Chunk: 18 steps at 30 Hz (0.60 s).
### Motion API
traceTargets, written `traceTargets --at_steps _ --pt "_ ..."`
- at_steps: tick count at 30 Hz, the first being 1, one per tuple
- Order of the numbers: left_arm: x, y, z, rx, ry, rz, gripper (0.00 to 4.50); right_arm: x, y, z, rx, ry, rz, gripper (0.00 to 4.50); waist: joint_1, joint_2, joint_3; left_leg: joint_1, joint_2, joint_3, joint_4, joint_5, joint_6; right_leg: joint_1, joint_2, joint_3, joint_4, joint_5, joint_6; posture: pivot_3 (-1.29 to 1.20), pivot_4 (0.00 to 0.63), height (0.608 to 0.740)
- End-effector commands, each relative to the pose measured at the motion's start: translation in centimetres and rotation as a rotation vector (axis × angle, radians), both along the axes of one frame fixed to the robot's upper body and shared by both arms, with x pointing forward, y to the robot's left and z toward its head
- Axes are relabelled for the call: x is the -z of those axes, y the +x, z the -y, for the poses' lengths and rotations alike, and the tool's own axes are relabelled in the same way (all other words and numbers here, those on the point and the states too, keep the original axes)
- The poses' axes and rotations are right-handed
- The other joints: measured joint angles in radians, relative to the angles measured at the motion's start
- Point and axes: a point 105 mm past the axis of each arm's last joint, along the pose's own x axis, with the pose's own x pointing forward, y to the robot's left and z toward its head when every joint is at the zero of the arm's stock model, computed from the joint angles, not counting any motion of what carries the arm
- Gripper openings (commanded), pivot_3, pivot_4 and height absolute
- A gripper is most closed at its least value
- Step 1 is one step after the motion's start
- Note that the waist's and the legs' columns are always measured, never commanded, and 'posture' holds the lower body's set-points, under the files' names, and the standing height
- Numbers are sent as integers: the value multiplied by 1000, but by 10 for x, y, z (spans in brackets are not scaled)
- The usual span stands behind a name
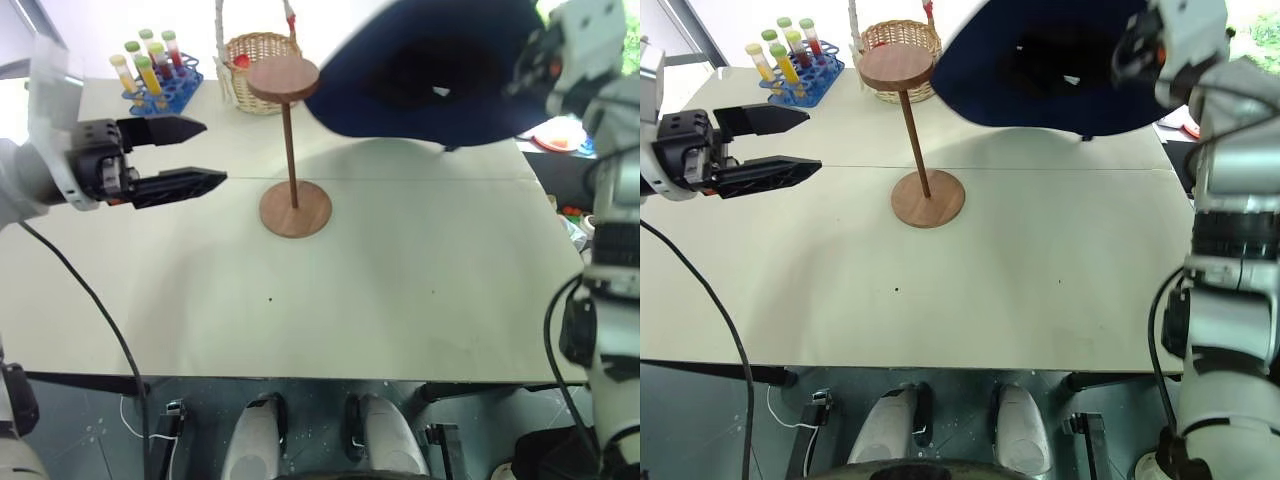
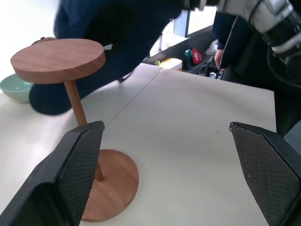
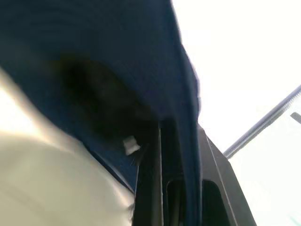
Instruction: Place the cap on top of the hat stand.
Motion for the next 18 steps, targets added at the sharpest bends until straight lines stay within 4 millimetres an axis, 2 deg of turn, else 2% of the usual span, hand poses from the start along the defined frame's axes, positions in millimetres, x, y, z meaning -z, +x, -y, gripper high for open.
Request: traceTargets --at_steps 1,5,9,12,18 --pt "-12 -4 -3 -14 -5 66 4500 -43 2 -5 -32 34 98 38 0 0 0 -1 0 1 0 0 0 -1 0 1 0 0 0 0 150 740" --pt "-13 -6 -2 -21 -10 80 4500 -70 11 -43 -144 47 143 38 -5 0 0 -5 0 3 1 0 0 -7 0 3 1 1 0 0 150 740" --pt "-14 -9 -3 -37 -16 90 4500 -69 21 -82 -229 -10 136 38 -18 0 0 -8 1 5 2 1 -1 -14 0 6 9 1 0 0 150 740" --pt "-14 -12 -6 -59 -22 97 4500 -69 24 -101 -257 -29 153 38 -21 0 0 -8 1 5 3 1 -1 -15 0 6 13 1 -1 0 150 740" --pt "-25 -19 -26 -163 -72 128 4500 -78 13 -135 -383 -31 224 38 -24 0 0 -9 1 4 3 2 -4 -16 0 6 14 1 -1 0 150 740"
